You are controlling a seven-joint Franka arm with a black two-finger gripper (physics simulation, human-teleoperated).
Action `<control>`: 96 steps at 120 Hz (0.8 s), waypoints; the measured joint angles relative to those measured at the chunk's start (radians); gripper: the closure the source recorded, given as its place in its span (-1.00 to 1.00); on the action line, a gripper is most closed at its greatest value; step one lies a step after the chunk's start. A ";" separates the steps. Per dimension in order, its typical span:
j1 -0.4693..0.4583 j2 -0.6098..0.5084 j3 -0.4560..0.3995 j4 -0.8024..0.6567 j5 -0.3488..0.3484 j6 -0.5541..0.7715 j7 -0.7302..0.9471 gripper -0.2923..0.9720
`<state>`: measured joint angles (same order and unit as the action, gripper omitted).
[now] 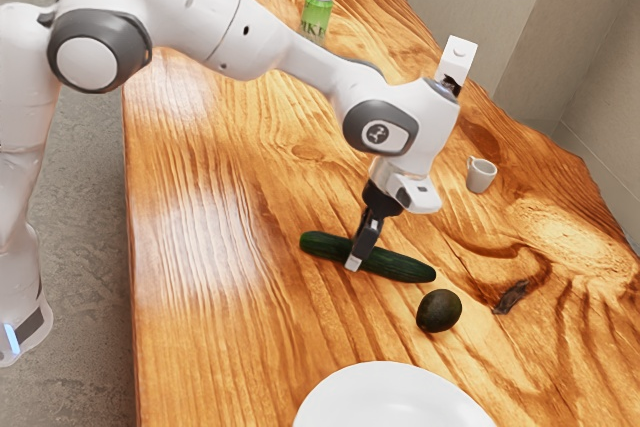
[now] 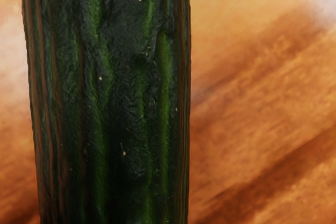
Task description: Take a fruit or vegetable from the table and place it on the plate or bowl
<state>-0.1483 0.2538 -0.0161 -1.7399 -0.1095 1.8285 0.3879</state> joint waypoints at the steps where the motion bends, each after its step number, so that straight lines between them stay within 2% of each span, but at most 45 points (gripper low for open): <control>1: 0.000 0.001 0.000 0.000 0.000 0.004 0.000 -0.51; 6: 0.000 0.005 0.001 0.000 0.003 0.022 -0.001 -0.49; 28: 0.007 0.008 0.002 0.008 0.080 0.060 -0.007 0.06; 41: 0.007 0.010 0.000 0.013 0.102 0.067 -0.010 0.20; 47: 0.004 0.004 -0.012 0.069 0.116 0.037 -0.014 0.29; 78: -0.011 -0.028 -0.104 0.239 0.161 -0.111 -0.044 0.29; 96: -0.022 -0.025 -0.209 0.272 0.189 -0.137 -0.075 0.29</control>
<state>-0.1704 0.2287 -0.2253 -1.4683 0.0791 1.6915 0.3128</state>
